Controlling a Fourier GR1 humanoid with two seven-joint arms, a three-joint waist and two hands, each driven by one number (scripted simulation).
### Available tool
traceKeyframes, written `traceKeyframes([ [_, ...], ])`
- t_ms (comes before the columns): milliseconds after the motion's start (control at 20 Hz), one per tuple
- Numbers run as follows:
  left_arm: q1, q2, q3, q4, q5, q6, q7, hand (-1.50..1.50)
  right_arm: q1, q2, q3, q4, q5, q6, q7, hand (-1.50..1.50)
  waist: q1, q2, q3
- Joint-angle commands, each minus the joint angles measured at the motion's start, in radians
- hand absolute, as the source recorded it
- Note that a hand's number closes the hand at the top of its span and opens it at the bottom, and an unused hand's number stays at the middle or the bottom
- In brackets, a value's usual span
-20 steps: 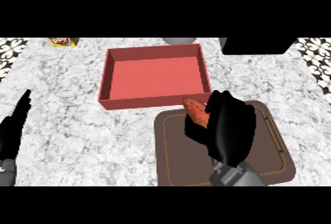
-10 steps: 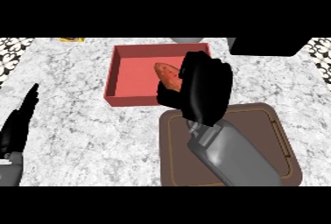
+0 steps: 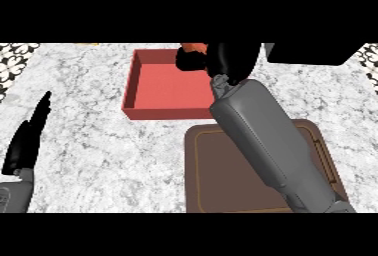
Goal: Pick the sweet potato from the tray and place it in the cardboard box
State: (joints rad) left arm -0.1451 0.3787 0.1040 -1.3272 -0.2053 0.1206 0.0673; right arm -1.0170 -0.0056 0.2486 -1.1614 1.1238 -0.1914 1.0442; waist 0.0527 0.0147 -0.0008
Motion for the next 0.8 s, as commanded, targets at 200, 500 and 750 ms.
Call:
traceKeyframes([
  [200,0.012,-0.001,-0.002,-0.002,-0.006,-0.010,-0.035,0.00,-0.183,0.005,-0.158,0.418,-0.089,-0.270,-0.071,1.50,0.020,0.007,0.000],
  [500,-0.017,0.009,0.000,-0.035,0.004,-0.032,0.018,0.00,-0.202,-0.003,-0.210,0.667,-0.078,-0.393,-0.134,1.50,0.033,0.012,0.001],
  [750,-0.055,-0.022,-0.019,0.026,-0.024,-0.005,-0.016,0.00,-0.228,0.005,-0.311,0.737,-0.216,-0.456,-0.166,-1.50,0.047,0.026,0.001],
])
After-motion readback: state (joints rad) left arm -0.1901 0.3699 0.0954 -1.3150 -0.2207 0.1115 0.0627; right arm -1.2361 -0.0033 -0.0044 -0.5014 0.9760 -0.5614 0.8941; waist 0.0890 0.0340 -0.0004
